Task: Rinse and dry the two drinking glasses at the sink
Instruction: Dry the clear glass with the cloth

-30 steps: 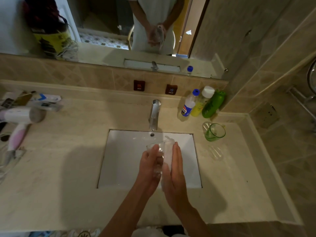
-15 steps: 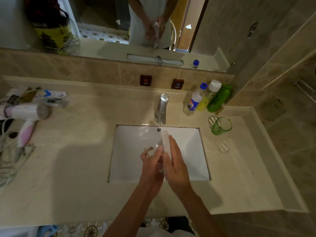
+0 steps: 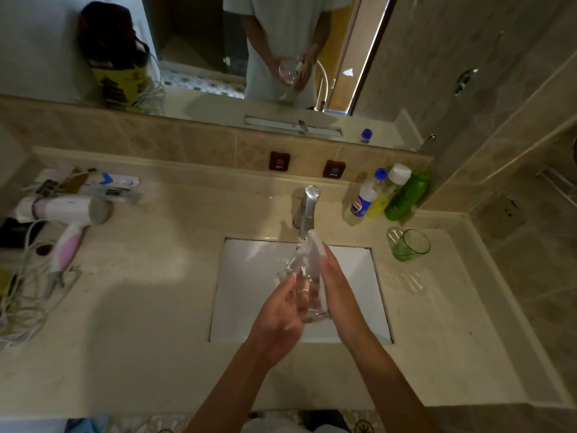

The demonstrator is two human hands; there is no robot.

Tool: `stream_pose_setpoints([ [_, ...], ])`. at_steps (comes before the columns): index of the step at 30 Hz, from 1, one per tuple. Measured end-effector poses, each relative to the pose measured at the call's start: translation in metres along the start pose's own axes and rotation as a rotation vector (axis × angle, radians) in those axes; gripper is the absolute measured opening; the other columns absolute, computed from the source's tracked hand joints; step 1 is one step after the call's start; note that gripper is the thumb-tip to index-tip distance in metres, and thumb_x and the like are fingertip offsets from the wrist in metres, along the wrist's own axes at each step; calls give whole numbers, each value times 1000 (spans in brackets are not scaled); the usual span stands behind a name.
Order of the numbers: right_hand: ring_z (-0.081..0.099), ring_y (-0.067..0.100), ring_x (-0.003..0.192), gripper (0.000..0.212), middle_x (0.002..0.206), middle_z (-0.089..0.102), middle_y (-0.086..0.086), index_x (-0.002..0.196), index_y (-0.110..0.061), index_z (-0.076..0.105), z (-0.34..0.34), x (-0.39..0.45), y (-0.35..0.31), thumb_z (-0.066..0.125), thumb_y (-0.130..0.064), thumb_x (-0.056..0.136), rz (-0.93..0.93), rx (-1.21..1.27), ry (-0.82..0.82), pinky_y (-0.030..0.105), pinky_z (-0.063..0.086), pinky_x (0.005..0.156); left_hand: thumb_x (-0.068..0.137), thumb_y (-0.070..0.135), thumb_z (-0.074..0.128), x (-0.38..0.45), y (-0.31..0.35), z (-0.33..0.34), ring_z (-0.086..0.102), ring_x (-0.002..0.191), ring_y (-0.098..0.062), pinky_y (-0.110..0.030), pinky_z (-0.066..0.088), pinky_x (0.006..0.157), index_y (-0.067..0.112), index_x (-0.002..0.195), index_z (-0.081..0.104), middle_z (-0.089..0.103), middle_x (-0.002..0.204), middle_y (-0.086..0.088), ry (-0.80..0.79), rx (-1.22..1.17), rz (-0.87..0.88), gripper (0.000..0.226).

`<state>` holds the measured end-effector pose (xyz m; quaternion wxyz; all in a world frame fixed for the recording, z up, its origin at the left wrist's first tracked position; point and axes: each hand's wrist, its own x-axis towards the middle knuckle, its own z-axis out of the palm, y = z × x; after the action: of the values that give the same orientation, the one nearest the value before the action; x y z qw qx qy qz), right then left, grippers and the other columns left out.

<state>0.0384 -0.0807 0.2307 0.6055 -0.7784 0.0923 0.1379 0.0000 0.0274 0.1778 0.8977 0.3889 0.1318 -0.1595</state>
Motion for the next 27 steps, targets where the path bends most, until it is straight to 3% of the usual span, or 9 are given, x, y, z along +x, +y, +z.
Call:
stream_pose_setpoints([
  [3,60,-8,92,39,115,58,-22,141,-46,35,14,-12,4,32,-49,102,-43,-106,-2,11,51,74,94,55,57,2,-4,-2,63,117,-45,-46,59,94,7,148,43,62,134,-26,95,14,24,74],
  [5,57,-12,104,47,131,52,-22,148,-41,27,23,-25,13,32,-46,101,-124,-195,29,2,47,79,83,54,76,3,-6,-4,68,106,-37,-42,62,82,7,146,43,65,123,-24,150,-63,28,86],
  [8,28,1,145,57,160,25,-14,156,-29,16,36,-42,41,29,-47,104,-320,-279,75,25,33,117,74,58,86,9,-9,-13,67,115,-39,-46,58,88,6,146,45,62,130,-27,244,-87,15,98],
  [12,10,3,151,58,165,9,-13,155,-29,6,44,-52,56,33,-25,104,-407,-221,119,26,19,122,89,56,74,11,-10,-18,65,121,-43,-55,52,104,0,138,55,62,133,-32,240,-16,15,77],
  [16,49,-14,124,39,143,44,-26,142,-50,31,24,-35,29,32,-39,105,-177,-31,110,20,46,102,98,38,60,2,-1,-6,73,88,-29,-36,61,72,-7,118,59,71,99,-23,84,-4,54,49],
  [18,68,4,101,37,121,68,-10,129,-43,54,9,-12,14,33,-55,100,33,-12,97,31,58,85,100,36,51,-5,2,0,73,81,-22,-33,60,67,0,117,60,73,93,-12,-14,-47,38,41],
  [22,72,18,98,69,114,73,-2,124,-42,59,-2,3,-1,36,-87,77,141,7,58,44,59,89,97,44,46,-10,8,15,73,104,-27,-41,61,85,3,138,57,73,118,-17,-49,-108,-17,60],
  [25,61,-4,108,43,129,59,-23,140,-49,39,9,-19,6,31,-59,99,-72,-91,68,21,53,94,94,57,54,-6,0,17,58,133,-40,-55,48,109,4,143,53,63,138,-26,42,-71,7,73],
  [27,46,-9,128,48,144,39,-31,151,-44,21,17,-36,17,30,-44,104,-201,-159,71,10,41,103,85,62,72,1,-5,9,53,136,-47,-57,47,109,2,148,45,55,143,-32,148,-84,26,91],
])
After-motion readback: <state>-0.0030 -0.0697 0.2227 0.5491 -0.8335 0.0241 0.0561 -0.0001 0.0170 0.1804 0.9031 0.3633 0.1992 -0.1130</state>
